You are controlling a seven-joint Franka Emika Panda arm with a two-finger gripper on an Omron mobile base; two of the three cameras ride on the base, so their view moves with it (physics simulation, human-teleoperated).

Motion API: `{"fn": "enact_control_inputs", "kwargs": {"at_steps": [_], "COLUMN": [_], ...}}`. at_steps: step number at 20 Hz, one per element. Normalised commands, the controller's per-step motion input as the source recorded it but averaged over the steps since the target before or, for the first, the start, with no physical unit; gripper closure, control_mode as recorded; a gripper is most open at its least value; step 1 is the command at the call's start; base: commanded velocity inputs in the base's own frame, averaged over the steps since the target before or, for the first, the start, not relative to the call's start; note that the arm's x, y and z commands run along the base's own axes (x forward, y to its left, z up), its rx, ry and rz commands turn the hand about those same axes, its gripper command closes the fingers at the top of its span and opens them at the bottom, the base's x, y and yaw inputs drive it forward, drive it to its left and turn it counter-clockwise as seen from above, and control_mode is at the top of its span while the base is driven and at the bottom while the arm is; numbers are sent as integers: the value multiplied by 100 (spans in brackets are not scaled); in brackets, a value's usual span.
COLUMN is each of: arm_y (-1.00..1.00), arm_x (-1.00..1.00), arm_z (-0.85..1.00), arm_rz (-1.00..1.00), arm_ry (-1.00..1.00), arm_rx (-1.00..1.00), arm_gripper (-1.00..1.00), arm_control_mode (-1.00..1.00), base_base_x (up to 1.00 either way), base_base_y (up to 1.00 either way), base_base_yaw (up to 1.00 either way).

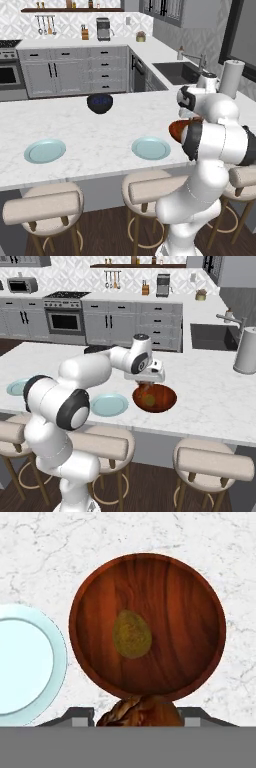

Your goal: Pick the chicken drumstick and avocado from their plates and place them in the bowl. Then put the bowl in the fridge.

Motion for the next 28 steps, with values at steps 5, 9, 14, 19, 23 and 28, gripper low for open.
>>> {"fn": "enact_control_inputs", "kwargs": {"at_steps": [5, 9, 14, 19, 23, 28], "arm_y": [-26, 0, -16, -34, -1, -18], "arm_x": [51, 41, 4, 0, 3, 13], "arm_z": [-13, -39, -26, -15, -33, -23], "arm_rz": [1, 0, 0, 4, 0, 0], "arm_ry": [0, 0, -1, 0, 0, 0], "arm_rx": [-13, -10, -6, 0, 0, 0], "arm_gripper": [100, 100, 100, 100, 100, 100], "arm_control_mode": [-100, -100, -100, -100, -100, -100], "base_base_x": [0, 0, 0, 0, 0, 0], "base_base_y": [0, 0, 0, 0, 0, 0], "base_base_yaw": [0, 0, 0, 0, 0, 0]}}
